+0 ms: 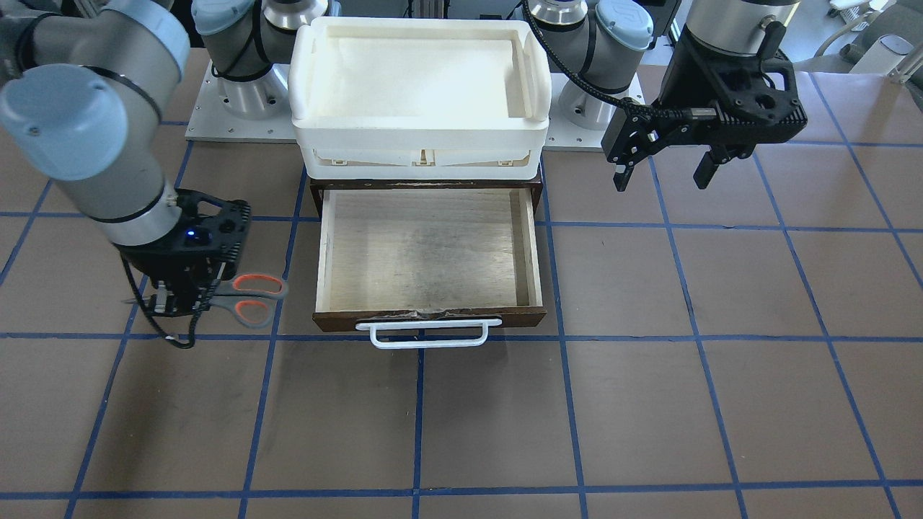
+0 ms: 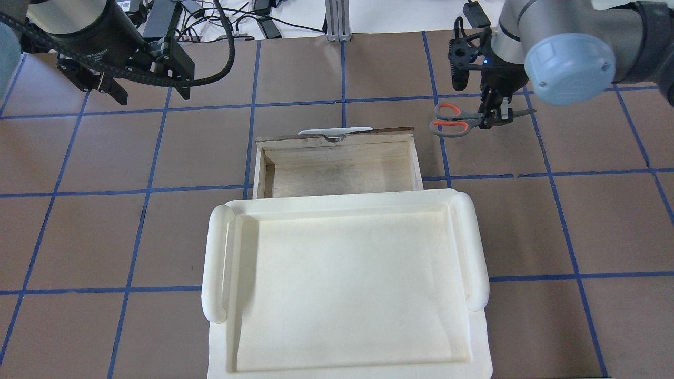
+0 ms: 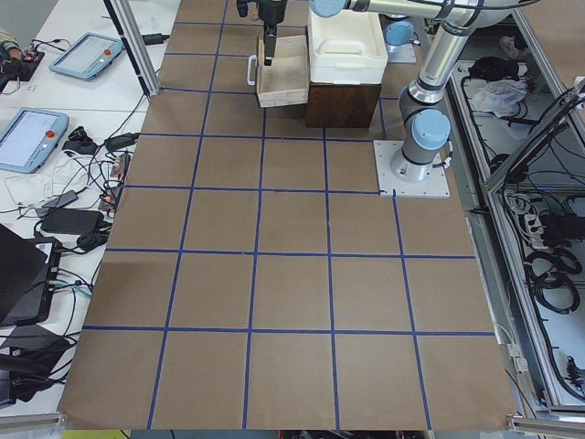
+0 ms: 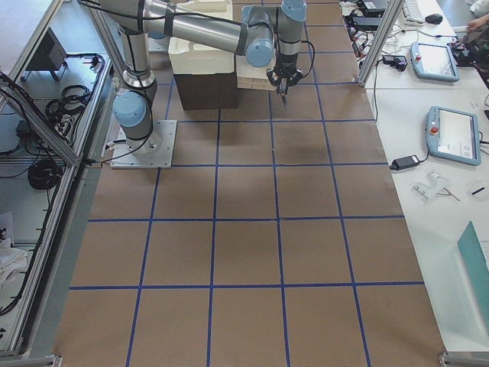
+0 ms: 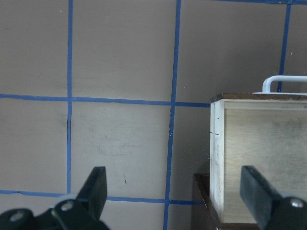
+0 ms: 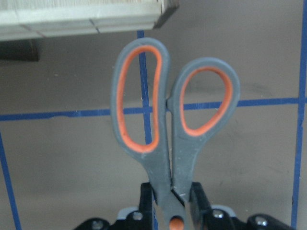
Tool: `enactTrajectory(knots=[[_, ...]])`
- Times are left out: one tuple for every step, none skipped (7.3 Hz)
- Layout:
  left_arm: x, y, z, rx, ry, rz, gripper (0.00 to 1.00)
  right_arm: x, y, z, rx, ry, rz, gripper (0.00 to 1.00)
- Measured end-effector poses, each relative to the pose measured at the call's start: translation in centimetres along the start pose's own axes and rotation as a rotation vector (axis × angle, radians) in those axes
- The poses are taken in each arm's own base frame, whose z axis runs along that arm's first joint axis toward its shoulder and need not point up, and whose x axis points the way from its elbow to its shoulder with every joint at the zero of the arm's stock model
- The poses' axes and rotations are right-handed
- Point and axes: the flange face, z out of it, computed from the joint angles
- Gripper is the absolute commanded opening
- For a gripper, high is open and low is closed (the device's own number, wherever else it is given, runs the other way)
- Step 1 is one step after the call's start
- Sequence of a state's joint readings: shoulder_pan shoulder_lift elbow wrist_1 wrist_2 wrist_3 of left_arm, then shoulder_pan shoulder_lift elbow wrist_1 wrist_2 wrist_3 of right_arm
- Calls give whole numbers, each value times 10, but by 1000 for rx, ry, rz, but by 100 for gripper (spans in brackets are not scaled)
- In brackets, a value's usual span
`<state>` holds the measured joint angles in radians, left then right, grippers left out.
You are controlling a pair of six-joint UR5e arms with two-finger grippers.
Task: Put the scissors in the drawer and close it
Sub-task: 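Carry the scissors with the right gripper over the open drawer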
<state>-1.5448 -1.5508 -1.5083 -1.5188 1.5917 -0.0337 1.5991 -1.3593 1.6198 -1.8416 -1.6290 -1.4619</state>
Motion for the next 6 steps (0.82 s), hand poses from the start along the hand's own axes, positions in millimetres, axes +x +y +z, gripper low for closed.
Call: enactTrajectory(knots=[[0, 0, 0, 0, 0, 0, 100, -17, -43, -4, 1, 2, 22, 0], [0, 0, 0, -1, 0, 0, 100, -34, -78, -6, 6, 0, 37, 0], [0, 0, 0, -1, 1, 0, 100, -49, -109, -6, 13, -3, 49, 0], [0, 0, 1, -1, 2, 0, 100, -65, -136, -5, 29, -11, 48, 0], [0, 0, 1, -1, 1, 0, 100, -79, -160, -4, 67, -31, 44, 0], [0, 0, 1, -1, 1, 0, 100, -90, -179, -1, 105, -57, 46, 0]])
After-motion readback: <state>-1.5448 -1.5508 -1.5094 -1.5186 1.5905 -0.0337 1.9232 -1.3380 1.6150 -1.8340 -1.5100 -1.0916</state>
